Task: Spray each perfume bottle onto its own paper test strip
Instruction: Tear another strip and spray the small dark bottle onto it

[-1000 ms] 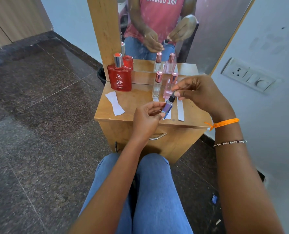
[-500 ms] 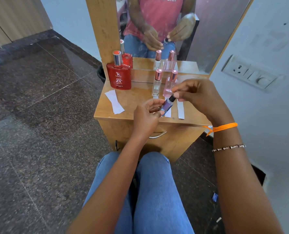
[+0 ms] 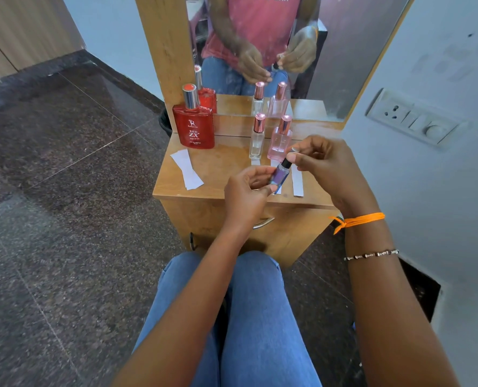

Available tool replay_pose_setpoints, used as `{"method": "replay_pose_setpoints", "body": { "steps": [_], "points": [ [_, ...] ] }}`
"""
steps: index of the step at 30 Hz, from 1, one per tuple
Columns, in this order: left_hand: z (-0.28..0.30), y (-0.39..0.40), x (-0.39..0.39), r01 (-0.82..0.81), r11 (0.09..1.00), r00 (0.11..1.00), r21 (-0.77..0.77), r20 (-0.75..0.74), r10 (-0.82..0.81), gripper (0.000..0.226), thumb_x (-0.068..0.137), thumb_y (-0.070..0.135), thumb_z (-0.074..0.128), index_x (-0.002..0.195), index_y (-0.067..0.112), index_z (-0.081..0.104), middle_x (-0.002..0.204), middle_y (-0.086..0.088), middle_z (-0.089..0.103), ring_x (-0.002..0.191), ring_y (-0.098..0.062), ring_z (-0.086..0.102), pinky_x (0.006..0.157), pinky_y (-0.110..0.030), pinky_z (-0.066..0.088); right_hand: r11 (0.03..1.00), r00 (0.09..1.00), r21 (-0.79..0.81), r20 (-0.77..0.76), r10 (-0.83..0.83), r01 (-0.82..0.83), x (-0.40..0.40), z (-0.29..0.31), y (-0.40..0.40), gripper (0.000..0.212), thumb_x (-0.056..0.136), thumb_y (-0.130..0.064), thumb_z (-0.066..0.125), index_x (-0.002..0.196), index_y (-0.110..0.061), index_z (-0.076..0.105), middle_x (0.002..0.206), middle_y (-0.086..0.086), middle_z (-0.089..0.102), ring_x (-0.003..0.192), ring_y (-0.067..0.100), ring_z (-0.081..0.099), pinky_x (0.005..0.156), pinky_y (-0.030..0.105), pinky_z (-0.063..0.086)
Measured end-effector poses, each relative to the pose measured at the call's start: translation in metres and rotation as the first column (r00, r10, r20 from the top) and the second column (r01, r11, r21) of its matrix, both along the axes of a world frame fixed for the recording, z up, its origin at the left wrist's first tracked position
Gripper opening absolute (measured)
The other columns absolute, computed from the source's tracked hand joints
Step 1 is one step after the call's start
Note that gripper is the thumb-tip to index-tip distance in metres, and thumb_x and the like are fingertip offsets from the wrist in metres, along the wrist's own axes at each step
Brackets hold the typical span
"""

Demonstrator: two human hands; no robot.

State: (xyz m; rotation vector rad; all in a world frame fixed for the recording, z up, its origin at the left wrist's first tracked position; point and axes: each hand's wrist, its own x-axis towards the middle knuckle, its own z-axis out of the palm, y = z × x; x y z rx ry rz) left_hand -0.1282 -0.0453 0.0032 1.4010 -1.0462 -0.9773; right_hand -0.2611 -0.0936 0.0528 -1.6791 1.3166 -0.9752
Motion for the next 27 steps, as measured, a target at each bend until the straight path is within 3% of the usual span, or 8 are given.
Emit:
{"method": "replay_pose_setpoints", "body": {
  "steps": [7,10,14,17,21,23,27],
  "points": [
    [-0.003,-0.003,-0.013,-0.046,0.998,0.998,-0.049,0.037,0.047,0.033,0.071,-0.006,0.072,0.099,0.009,0.07,0.091,-0.001,0.072,0.076,0.002,0.064,0.078,-0.015,0.053,0.99,0.991,-0.038,0.014,-0.137,0.137,0.001,-0.009,0.001,0.009,0.081,-0.013,0.071,0.078,-0.012,0.063,0.063,-0.005,0.058,0.059,0.008,0.054,0.063,0.023,0.049],
    [-0.004,-0.006,-0.017,-0.025,0.999,0.999,-0.048,0.03,0.027,0.032,0.07,-0.003,0.074,0.097,0.013,0.07,0.087,0.004,0.071,0.073,0.007,0.064,0.076,-0.014,0.053,0.99,0.984,0.038,0.118,-0.136,0.133,-0.005,-0.012,0.001,0.01,0.084,-0.01,0.068,0.078,-0.016,0.063,0.07,-0.003,0.062,0.065,0.005,0.06,0.062,0.02,0.052],
    [-0.002,-0.013,-0.023,0.035,0.998,0.999,-0.047,0.034,-0.033,0.034,0.073,0.001,0.075,0.104,0.013,0.067,0.097,0.002,0.07,0.08,0.002,0.064,0.079,-0.016,0.053,0.993,0.977,0.053,0.184,-0.11,0.102,-0.016,-0.016,0.0,0.011,0.082,-0.004,0.068,0.083,-0.014,0.065,0.078,0.003,0.066,0.078,0.016,0.066,0.073,0.03,0.057],
    [-0.005,-0.014,-0.025,0.098,0.995,0.978,-0.007,0.186,-0.095,0.037,0.079,0.011,0.072,0.114,0.017,0.063,0.114,0.002,0.067,0.094,-0.002,0.059,0.077,-0.008,0.046,0.979,0.967,-0.007,0.152,-0.202,0.206,-0.023,-0.02,-0.01,0.009,0.08,-0.001,0.067,0.085,-0.008,0.066,0.078,0.01,0.066,0.078,0.022,0.065,0.076,0.039,0.057],
    [-0.013,-0.013,-0.024,0.104,0.994,0.915,-0.021,0.394,-0.088,0.026,0.083,0.012,0.065,0.109,0.015,0.065,0.114,0.0,0.065,0.104,-0.013,0.058,0.089,-0.034,0.05,0.931,0.936,-0.107,0.086,-0.342,0.35,-0.024,-0.025,-0.033,0.011,0.077,-0.005,0.068,0.088,-0.003,0.068,0.085,0.017,0.069,0.079,0.023,0.063,0.082,0.044,0.055],
    [-0.016,-0.012,-0.023,0.138,0.99,0.881,-0.042,0.461,-0.103,0.022,0.083,0.01,0.064,0.105,0.015,0.066,0.111,0.001,0.065,0.103,-0.018,0.058,0.088,-0.037,0.049,0.924,0.93,-0.11,0.074,-0.359,0.366,-0.021,-0.029,-0.043,0.012,0.076,-0.006,0.07,0.087,-0.001,0.068,0.084,0.015,0.068,0.077,0.019,0.061,0.082,0.041,0.055],
    [-0.019,-0.016,-0.02,0.147,0.986,0.855,-0.079,0.512,-0.086,0.019,0.082,0.008,0.063,0.098,0.017,0.068,0.092,0.009,0.062,0.084,-0.019,0.055,0.073,-0.026,0.041,0.917,0.928,-0.154,0.003,-0.373,0.369,-0.011,-0.035,-0.061,0.013,0.075,-0.006,0.071,0.086,-0.001,0.067,0.081,0.009,0.066,0.074,0.015,0.058,0.076,0.027,0.051]
  ]
}}
